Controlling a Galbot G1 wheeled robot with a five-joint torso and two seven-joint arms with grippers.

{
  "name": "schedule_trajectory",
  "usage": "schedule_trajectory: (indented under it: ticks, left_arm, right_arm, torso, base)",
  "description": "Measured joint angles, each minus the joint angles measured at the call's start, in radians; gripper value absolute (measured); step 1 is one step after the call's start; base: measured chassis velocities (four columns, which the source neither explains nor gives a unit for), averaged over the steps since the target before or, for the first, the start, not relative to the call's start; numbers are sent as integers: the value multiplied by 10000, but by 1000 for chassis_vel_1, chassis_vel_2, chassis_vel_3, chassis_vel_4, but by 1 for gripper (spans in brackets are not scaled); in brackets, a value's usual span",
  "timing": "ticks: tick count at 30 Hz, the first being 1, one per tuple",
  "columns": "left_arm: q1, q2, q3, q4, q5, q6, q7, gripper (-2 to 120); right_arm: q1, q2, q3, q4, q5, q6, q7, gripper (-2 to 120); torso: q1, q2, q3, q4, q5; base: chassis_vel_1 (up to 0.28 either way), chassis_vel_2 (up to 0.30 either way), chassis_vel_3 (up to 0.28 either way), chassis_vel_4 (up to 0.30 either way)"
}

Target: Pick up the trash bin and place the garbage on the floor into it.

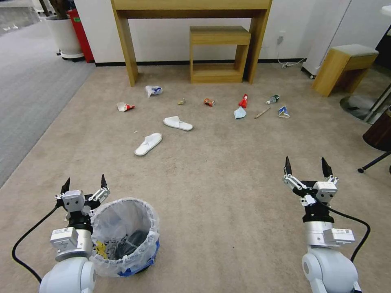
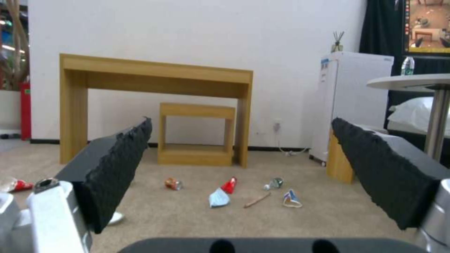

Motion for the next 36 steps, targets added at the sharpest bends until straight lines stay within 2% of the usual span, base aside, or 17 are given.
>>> schedule_trajectory:
  ticks: [19, 31, 36]
  left_arm:
    - [-39, -32, 3, 69, 40, -18, 10, 100]
    - [24, 103, -6, 211, 135, 84, -156, 100]
    - [222, 229, 31, -41, 60, 710, -291, 100]
  right_arm:
    - [70, -58, -156, -69, 99, 19, 258, 100]
    - [57, -196, -259, -201, 314, 154, 360, 100]
    - [-15, -323, -183, -191, 384, 126, 388, 100]
  torso:
    - [2, 0, 3, 0, 1]
    - [0, 0, 0, 0, 0]
    - [0, 0, 0, 0, 0]
  base:
    - [-66, 81, 75, -80]
    - [0, 0, 0, 0]
    - [0, 0, 0, 0]
